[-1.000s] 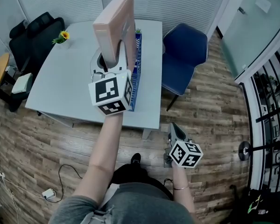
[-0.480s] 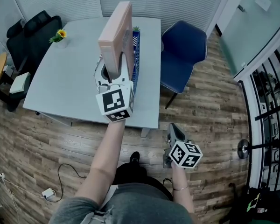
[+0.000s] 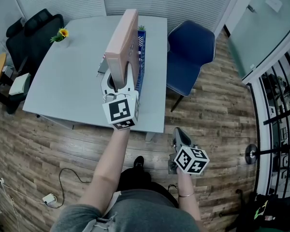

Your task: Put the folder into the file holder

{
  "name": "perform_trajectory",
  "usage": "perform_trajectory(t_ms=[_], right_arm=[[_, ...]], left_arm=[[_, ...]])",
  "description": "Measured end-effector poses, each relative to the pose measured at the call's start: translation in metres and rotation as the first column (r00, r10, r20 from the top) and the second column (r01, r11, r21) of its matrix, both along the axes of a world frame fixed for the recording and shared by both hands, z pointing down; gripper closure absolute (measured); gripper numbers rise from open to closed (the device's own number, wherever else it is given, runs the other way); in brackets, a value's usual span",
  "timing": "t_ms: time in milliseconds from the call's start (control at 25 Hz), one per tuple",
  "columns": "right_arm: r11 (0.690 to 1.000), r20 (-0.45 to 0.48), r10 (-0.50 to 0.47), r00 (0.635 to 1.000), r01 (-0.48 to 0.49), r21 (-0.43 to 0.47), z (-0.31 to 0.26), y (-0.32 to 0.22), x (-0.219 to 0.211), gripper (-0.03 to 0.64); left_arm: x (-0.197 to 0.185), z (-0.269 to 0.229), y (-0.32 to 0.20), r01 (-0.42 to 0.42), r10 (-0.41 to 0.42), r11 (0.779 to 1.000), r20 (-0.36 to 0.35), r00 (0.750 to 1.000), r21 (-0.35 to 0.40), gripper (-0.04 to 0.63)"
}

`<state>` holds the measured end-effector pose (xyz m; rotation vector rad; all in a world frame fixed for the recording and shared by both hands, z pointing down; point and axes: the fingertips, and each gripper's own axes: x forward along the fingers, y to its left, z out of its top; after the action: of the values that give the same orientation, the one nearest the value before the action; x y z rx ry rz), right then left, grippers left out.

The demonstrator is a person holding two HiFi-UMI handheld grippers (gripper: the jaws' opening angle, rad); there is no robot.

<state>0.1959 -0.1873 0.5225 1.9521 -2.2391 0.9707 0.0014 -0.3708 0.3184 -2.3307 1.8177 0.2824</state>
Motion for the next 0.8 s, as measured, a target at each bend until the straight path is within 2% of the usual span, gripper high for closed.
perform_trajectory(t_ms=[360,800], right_arm=[[1.0,-0.001,-0.01,1.0,0.01,-0.006,0.001,-0.003,-0.003,0.609],[1.0,0.002,-0.023,1.0,0.023,-0.012,0.003,-0.004,-0.008,0.609]], left_arm=[[0.0,0.026,-0.003,0.0,0.0,0.999,0.012,1.0,-0.042,0.436],[0.002,0.071,-0.006,-0.029,0.035,0.986,0.032,0.999,-0.161,0.428]])
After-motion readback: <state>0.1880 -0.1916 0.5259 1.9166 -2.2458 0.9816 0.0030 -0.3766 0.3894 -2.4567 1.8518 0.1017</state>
